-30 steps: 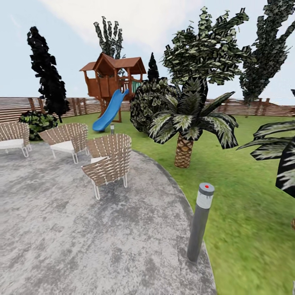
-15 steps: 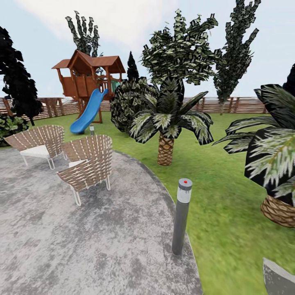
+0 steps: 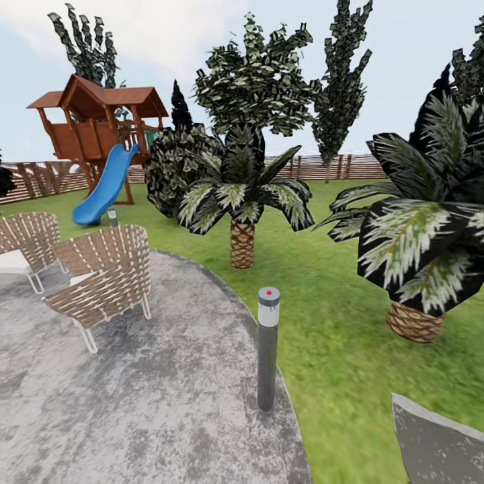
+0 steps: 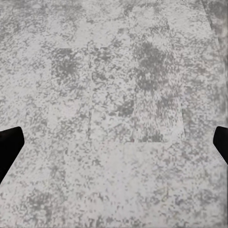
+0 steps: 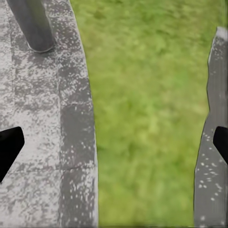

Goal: Pick up the pesticide atomizer in the garden and spray insectifuge to fully cover both potted plants in the garden.

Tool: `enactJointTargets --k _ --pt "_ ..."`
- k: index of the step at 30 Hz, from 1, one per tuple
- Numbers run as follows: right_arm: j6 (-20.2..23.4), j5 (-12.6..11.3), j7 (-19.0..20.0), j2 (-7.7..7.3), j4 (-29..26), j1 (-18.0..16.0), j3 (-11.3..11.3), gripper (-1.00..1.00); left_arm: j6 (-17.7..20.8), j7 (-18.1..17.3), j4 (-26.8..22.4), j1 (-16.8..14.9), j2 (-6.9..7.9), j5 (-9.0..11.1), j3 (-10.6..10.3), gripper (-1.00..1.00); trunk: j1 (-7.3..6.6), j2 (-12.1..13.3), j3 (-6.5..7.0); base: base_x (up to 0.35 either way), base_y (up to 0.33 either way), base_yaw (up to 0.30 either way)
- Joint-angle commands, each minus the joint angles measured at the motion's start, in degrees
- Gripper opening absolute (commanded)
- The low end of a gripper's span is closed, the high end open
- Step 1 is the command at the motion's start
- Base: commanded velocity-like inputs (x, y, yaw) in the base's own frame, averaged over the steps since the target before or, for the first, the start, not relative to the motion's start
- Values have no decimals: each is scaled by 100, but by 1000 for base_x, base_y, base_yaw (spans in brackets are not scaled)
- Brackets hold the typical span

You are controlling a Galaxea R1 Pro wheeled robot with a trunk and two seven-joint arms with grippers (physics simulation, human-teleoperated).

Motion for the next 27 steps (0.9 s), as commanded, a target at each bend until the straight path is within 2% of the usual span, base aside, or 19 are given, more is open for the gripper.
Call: enactJointTargets --k 1,19,27 --pt "-19 -5 1 1 6 -5 -4 100 -18 4 2 -2 4 -11 -1 100 0 -3 -6 0 0 -300" --pt "-19 -4 1 2 10 -5 -3 100 -18 -5 10 0 17 -36 -43 100 0 -3 -6 0 -1 -300" --pt "-19 -4 1 2 8 -5 -3 100 -18 -2 10 14 18 -38 -45 100 0 -3 -21 0 -116 -294"
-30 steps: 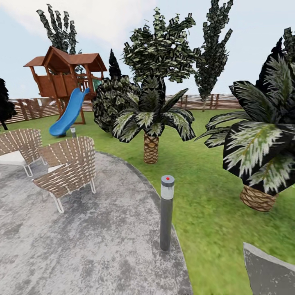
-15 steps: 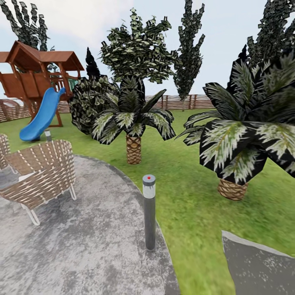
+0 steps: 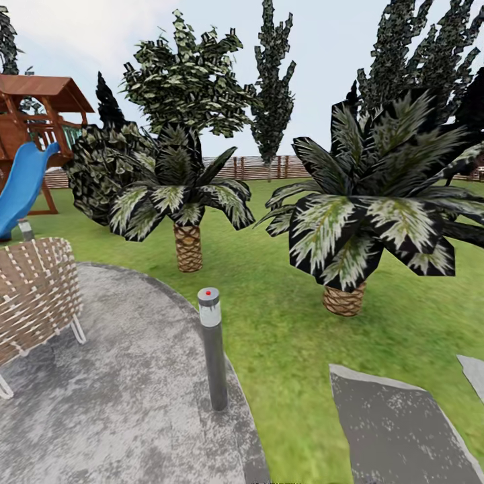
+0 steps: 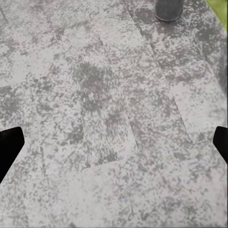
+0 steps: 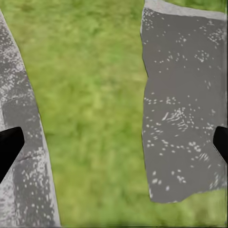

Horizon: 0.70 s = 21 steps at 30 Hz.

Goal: Pick up the pesticide atomizer in the garden and spray insectifuge to fully cover both potted plants in the garden.

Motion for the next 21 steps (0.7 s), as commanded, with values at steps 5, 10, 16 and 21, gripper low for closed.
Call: enactJointTargets --k 5,10,16,21 --pt "-20 -6 1 1 6 -5 -3 100 -19 9 2 -1 2 -8 -10 100 -1 -3 -33 0 -157 -262" --pt "-20 -6 1 1 6 -5 -9 100 -19 10 2 2 2 -8 -12 100 -1 -3 -66 1 -239 -228" --pt "-20 -6 1 1 6 -5 -11 100 -19 10 2 8 2 -8 -12 100 -1 -3 -108 59 -268 -215" --pt "-20 -6 1 1 6 -5 -12 100 -19 10 2 8 11 -8 -8 100 -1 -3 -143 100 -270 -212"
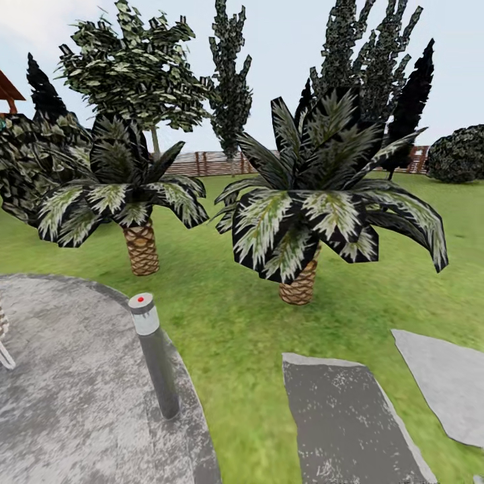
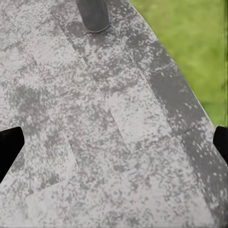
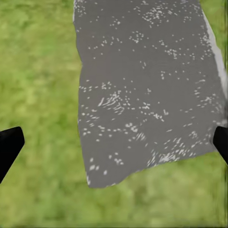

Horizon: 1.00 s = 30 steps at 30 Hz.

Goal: Pick up the pesticide atomizer in the garden and spray insectifuge to fully cover both potted plants in the garden.

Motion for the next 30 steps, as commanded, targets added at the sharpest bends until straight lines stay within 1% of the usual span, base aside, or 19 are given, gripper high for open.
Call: enactJointTargets --k 1,4,10,12,22,30 --pt "-20 -5 -3 1 8 -5 -2 100 -19 4 2 -2 3 -7 -4 100 1 -3 -13 112 -270 -210" --pt "-20 -5 -13 1 8 -5 0 100 -19 10 2 0 22 -7 -1 100 1 -3 -29 115 -270 -154" --pt "-20 3 -23 1 12 -5 6 100 -19 13 2 6 35 -7 0 100 1 -3 -37 117 -270 -40" --pt "-20 2 -25 1 12 -5 2 100 -19 13 2 6 36 -7 0 100 1 -3 -37 117 -270 -162" --pt "-20 -3 -25 1 16 -5 -2 100 -27 13 2 8 37 -7 0 100 1 -3 -37 126 -266 -276" --pt "-20 -3 -23 1 16 -5 -2 100 -24 21 -2 7 29 -1 5 100 1 -3 -37 214 -174 -294"
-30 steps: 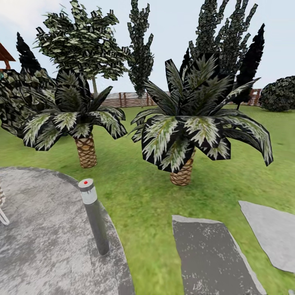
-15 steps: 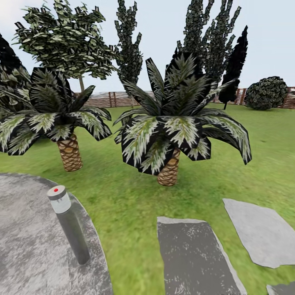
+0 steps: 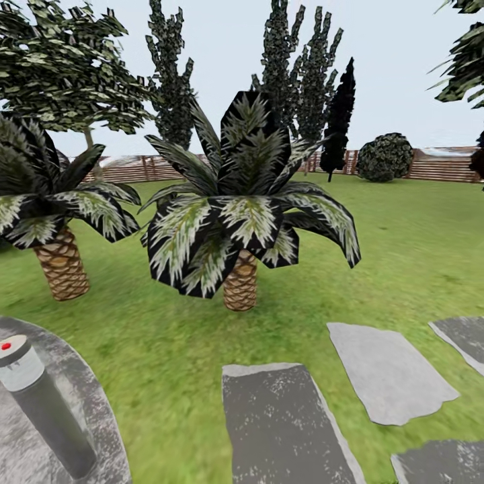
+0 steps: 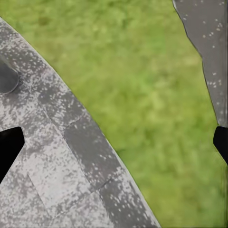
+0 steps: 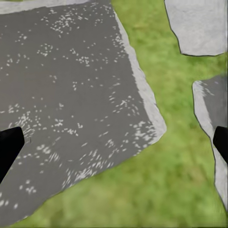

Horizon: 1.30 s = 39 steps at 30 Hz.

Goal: Pick up the pesticide atomizer in the garden and spray insectifuge to fully cover both potted plants in the garden.

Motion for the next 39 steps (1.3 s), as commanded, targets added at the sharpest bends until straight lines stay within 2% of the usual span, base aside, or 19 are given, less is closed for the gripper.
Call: enactJointTargets --k 1,39 --pt "-19 -4 -2 1 6 -5 -2 100 -20 6 0 -1 1 -6 -3 100 1 -3 -6 94 -47 -294" --pt "-19 2 -4 1 6 -5 -2 100 -20 7 -22 -1 -31 63 52 100 1 -3 -6 5 -2 -294"
